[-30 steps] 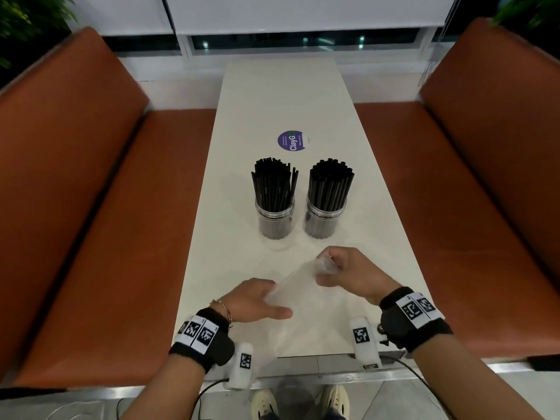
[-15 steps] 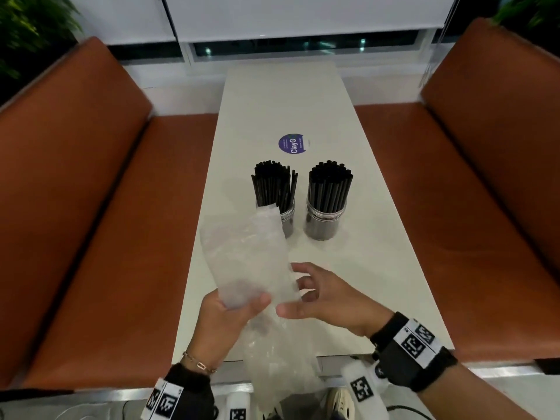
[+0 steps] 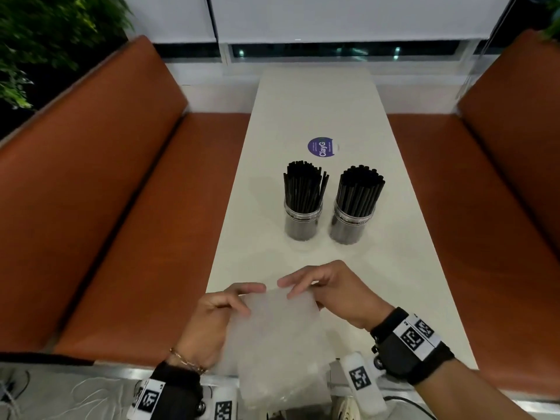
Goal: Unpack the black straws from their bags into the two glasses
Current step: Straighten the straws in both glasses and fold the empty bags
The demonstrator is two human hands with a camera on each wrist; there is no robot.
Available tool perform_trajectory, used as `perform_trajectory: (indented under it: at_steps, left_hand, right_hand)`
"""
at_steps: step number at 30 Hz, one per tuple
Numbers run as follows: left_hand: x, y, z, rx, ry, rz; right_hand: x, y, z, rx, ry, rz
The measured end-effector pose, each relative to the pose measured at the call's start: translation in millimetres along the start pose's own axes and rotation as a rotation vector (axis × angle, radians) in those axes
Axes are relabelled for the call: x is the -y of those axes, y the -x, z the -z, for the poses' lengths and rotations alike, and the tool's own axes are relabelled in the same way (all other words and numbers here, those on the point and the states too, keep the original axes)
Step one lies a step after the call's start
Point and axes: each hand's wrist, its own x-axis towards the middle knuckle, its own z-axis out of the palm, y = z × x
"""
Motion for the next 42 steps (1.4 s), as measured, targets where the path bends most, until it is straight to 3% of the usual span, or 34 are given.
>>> perform_trajectory:
  at_steps: [5, 7, 9, 12, 17, 22, 27, 32, 36, 40, 42]
  left_hand:
    - [-14, 0, -7, 0.007, 0.317, 0.284]
    - [-9, 3, -6, 0.139, 0.256, 0.355]
    - [2, 4, -7, 0.259, 0.059, 0.338]
    - [15, 0, -10, 0.203, -0.111, 0.268]
    - [11, -2, -22, 0.006, -0.248, 0.073]
    - [8, -5, -27, 0.044, -0.408, -0.091]
    - [8, -15, -21, 0.070, -0.455, -0.121]
    - [6, -18, -22, 0.197, -0.136, 0.161]
    - [8, -26, -28, 0.265, -0.085, 0.337]
    - [1, -23, -47, 0.461, 0.141, 0.596]
    - [3, -22, -59, 0.553, 0.108, 0.687]
  right_hand:
    - [-4, -4, 3, -0.072, 0.088, 0.102]
    - [-5, -4, 5, -0.112, 0.135, 0.125]
    - [-5, -3, 4, -0.138, 0.186, 0.127]
    - [-9, -2, 6, -0.153, 0.131, 0.040]
    - [-18, 5, 17, -0.077, -0.474, -0.195]
    - [-26, 16, -1, 0.015, -0.056, -0.228]
    - [-39, 27, 0, -0.114, -0.068, -0.232]
    - [-46, 44, -3, -0.268, -0.108, -0.131]
    - [-55, 63, 0, -0.373, -0.104, -0.044]
    - [-65, 86, 11, -0.438, -0.052, 0.041]
    - [-67, 98, 17, -0.484, 0.023, 0.063]
